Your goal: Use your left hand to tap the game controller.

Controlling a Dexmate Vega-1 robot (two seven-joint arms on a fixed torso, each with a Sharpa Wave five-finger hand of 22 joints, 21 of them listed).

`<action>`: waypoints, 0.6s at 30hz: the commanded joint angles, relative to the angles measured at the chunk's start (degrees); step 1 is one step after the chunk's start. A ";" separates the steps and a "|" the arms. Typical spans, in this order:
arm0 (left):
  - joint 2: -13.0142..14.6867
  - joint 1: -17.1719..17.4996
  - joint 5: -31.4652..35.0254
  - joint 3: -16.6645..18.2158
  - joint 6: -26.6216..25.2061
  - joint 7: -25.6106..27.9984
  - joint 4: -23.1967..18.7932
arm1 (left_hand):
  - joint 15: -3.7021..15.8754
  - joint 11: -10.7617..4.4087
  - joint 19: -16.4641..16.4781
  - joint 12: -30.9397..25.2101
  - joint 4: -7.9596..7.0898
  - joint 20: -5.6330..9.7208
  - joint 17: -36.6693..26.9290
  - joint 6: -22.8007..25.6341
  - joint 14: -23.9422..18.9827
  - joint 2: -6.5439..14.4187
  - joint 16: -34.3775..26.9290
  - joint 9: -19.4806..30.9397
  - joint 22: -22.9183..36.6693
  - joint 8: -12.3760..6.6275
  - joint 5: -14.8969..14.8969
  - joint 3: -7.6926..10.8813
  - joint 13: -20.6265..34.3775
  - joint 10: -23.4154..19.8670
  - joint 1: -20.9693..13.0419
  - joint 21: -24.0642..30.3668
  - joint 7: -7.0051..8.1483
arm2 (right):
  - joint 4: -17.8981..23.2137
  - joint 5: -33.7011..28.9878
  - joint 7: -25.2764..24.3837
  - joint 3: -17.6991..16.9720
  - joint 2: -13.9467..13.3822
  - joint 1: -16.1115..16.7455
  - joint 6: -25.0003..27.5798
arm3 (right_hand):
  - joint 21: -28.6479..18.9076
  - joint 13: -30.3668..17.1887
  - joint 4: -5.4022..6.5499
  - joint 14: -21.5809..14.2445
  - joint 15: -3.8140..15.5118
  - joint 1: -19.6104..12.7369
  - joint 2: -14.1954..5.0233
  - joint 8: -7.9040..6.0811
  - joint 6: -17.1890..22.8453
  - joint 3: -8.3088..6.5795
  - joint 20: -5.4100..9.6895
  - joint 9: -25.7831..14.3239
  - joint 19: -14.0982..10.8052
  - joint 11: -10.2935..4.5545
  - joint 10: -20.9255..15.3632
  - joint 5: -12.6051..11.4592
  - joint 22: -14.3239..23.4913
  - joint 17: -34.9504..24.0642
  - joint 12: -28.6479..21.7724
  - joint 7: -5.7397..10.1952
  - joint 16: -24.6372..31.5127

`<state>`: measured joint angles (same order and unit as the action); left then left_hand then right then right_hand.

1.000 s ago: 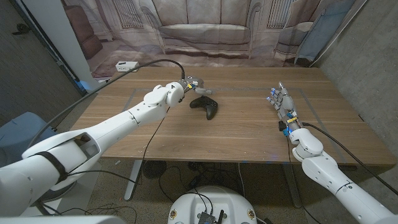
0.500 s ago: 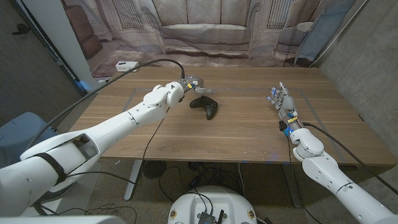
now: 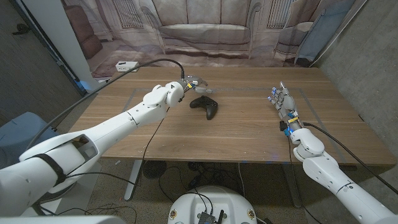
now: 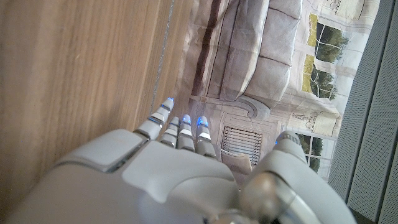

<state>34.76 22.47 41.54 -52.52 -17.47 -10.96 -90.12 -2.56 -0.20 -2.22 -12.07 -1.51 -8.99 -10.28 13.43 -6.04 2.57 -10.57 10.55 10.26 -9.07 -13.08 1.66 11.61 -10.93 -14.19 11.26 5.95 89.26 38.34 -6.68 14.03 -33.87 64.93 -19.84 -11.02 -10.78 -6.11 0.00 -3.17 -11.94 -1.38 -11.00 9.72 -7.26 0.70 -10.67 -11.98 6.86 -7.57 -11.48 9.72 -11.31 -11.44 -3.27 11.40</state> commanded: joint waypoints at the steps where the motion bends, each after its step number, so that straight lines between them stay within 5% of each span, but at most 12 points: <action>1: 0.01 0.56 -0.96 0.64 0.73 1.35 0.01 | -0.04 -0.29 0.38 0.23 0.00 -0.50 -0.19 -1.09 0.32 0.19 -0.09 0.04 0.14 -0.56 0.23 -0.08 0.24 0.90 -0.62 0.29 0.43 | -0.01 0.02 0.07 -0.11 -0.09 -0.02 -0.04 | -0.05 -0.24 -0.44 -0.27 -0.15 -0.14 -0.44 -0.11 0.21 0.01 -0.23 -0.04 -0.14 -0.12 -0.40 0.25 0.15 -0.28 -0.04 0.19 0.05; 18: 0.86 2.10 -2.22 2.09 0.10 2.71 -1.71 | 0.08 -0.74 0.35 0.67 0.12 -0.58 -0.19 -0.92 1.41 0.38 0.10 -0.02 0.13 -1.38 0.24 -0.14 0.26 2.96 -0.85 0.23 0.13 | -0.23 -0.13 0.26 -0.15 -0.01 -0.03 -0.57 | -0.04 -0.24 -0.49 -0.32 -0.07 -0.14 -0.46 -0.10 0.22 0.01 -0.25 -0.04 -0.09 -0.05 -0.42 0.25 0.15 -0.27 -0.04 0.12 0.06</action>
<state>34.87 23.23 40.38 -51.78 -17.03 -9.30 -90.38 -2.64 -1.03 -1.95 -11.42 -1.51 -9.26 -10.28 12.56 -4.89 2.88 -10.57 10.39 10.26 -9.99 -13.08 1.66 11.60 -8.27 -14.50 11.26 6.46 89.19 38.37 -6.59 13.92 -33.89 64.93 -20.04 -11.02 -10.78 -6.36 0.01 -3.17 -11.94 -1.38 -11.00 9.72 -7.00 0.70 -10.67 -11.98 6.86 -7.57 -11.19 9.72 -11.31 -11.44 -3.27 11.41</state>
